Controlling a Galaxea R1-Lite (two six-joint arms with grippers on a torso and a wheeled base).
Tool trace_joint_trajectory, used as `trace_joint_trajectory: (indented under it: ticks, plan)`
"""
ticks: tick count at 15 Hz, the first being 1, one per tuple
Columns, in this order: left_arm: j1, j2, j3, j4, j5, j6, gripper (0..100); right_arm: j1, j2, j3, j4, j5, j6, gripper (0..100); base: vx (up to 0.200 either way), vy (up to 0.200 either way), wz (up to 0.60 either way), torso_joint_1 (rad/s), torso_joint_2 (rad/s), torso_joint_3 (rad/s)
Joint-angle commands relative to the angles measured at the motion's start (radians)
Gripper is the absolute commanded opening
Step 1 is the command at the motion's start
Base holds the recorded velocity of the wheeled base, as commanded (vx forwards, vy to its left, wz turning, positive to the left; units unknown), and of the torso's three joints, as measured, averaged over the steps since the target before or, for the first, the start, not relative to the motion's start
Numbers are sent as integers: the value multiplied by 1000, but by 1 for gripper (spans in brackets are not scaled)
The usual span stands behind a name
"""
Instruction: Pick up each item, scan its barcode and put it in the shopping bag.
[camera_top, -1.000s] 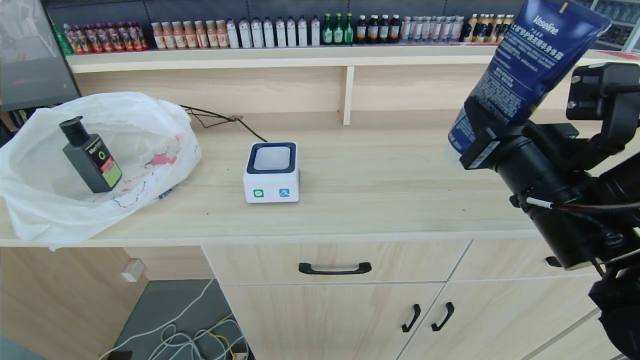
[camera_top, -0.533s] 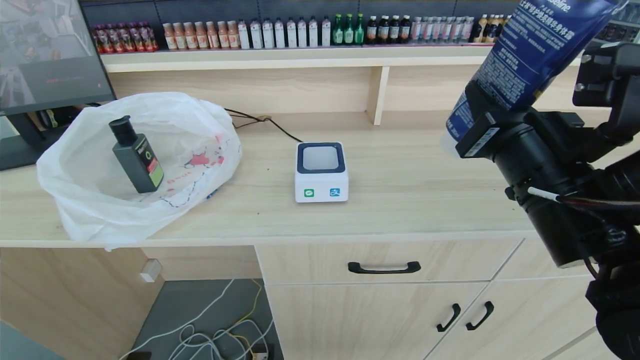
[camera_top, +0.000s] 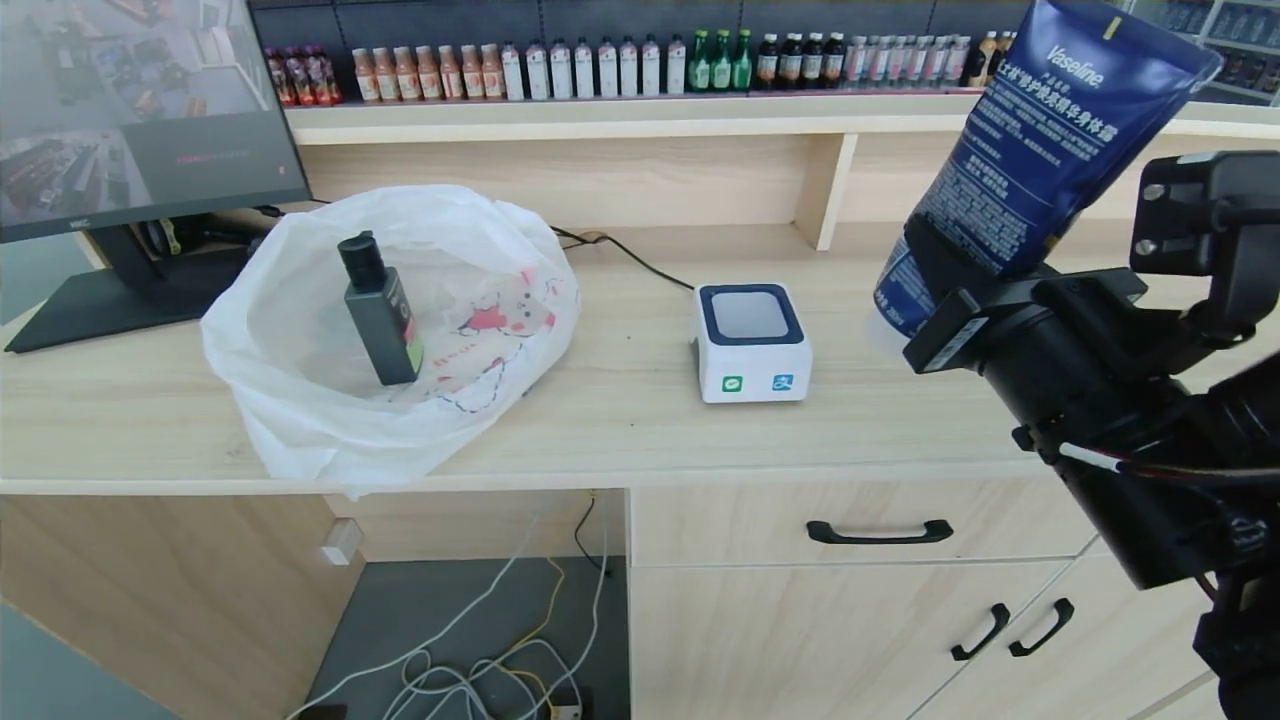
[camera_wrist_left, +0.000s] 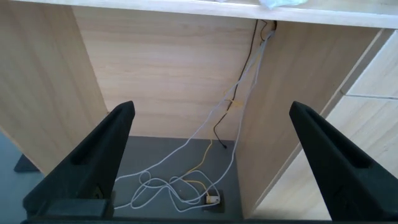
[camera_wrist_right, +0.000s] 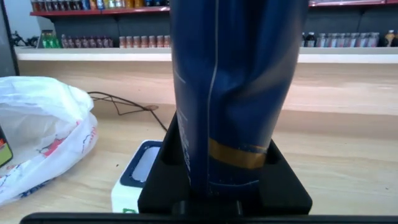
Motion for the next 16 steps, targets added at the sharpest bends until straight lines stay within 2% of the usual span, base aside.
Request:
trace_joint_trajectory:
  ticks: [1,8,12,16]
  plan:
    - [-1,0,0,0,0,2,100,-3,-23,18,-2,9,0,0,0,0,0,0,0,0]
    - [-1,0,0,0,0,3,100,-4,-44,24,17,12,12,0,0,0,0,0,0,0]
    - [-1,0,0,0,0,3,100,-18,-58,-37,75,9,37,0,0,0,0,0,0,0]
    - [-1,0,0,0,0,3,100,-20,-21,-37,78,12,-68,0,0,0,0,0,0,0]
